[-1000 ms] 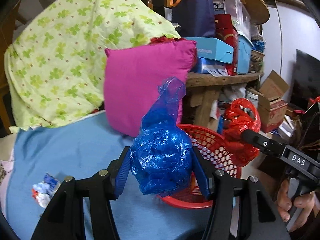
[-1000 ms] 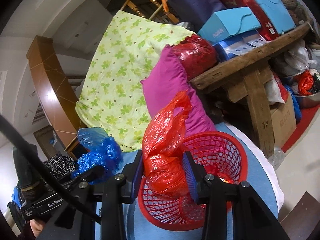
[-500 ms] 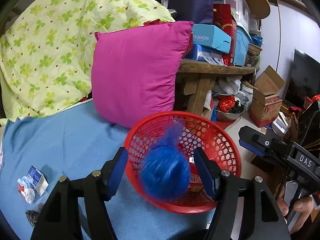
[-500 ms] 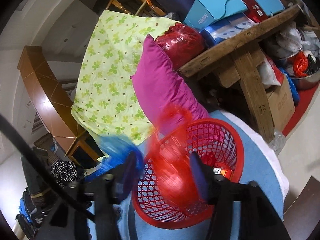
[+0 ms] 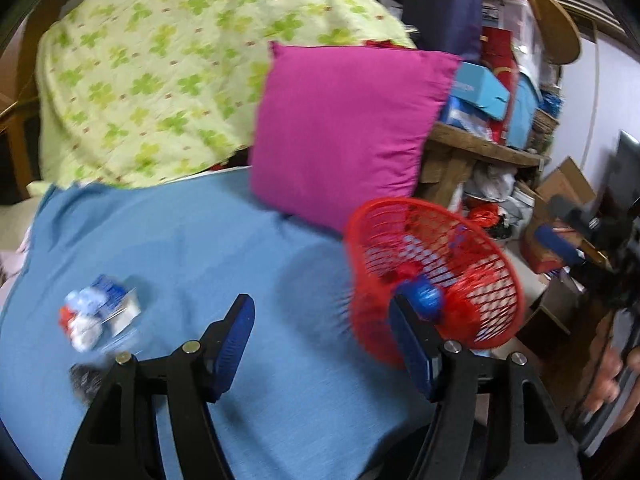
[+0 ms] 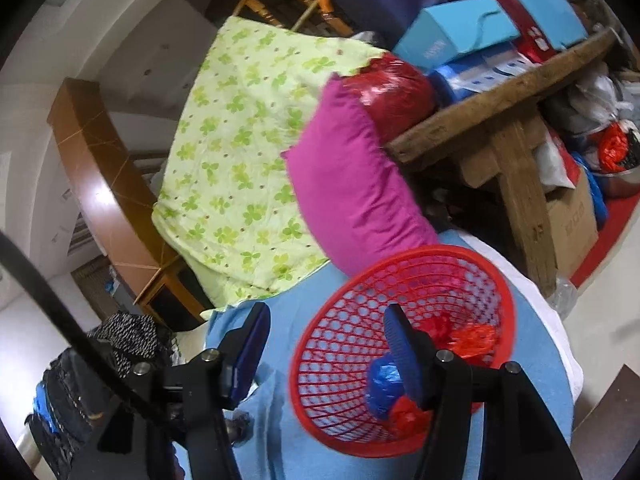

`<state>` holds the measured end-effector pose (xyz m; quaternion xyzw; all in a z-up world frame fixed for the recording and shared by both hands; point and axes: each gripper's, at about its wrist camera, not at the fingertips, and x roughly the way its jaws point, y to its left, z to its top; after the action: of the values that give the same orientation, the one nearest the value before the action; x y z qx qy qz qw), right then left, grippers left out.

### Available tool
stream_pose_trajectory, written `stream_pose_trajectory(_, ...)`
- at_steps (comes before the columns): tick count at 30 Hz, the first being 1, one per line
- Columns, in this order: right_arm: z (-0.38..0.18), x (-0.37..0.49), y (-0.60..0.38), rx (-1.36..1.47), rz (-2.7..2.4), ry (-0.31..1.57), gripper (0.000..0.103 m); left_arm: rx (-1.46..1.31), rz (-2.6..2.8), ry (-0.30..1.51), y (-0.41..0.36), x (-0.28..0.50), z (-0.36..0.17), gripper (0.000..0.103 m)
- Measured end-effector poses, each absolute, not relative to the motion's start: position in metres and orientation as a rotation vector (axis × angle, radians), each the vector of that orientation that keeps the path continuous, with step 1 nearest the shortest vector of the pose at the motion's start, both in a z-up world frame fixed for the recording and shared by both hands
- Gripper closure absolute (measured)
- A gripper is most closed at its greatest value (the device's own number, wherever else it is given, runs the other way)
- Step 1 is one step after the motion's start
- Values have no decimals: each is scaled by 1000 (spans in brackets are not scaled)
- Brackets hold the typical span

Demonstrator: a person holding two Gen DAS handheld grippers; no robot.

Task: Collect trash
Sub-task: 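Carry the blue and red bags over the red basket and release them, then grasp the black plastic bag with the left tool while the right tool approaches the clear container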

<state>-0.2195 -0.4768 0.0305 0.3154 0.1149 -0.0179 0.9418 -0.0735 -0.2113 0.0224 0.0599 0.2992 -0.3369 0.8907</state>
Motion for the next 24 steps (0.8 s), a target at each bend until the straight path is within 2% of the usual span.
stream_pose_trajectory(11,49,-170,-379,477,127,320,40,58,-387,586,-54,-40,2,33)
stream_pose_trajectory(18,30,-125,-308,379,244,451,40,-71,-172,615,43,-10,-20,33)
stream_pose_trajectory(24,0,-82,-257,300,324,576,40,-93,-103,637,72,4,-43,33)
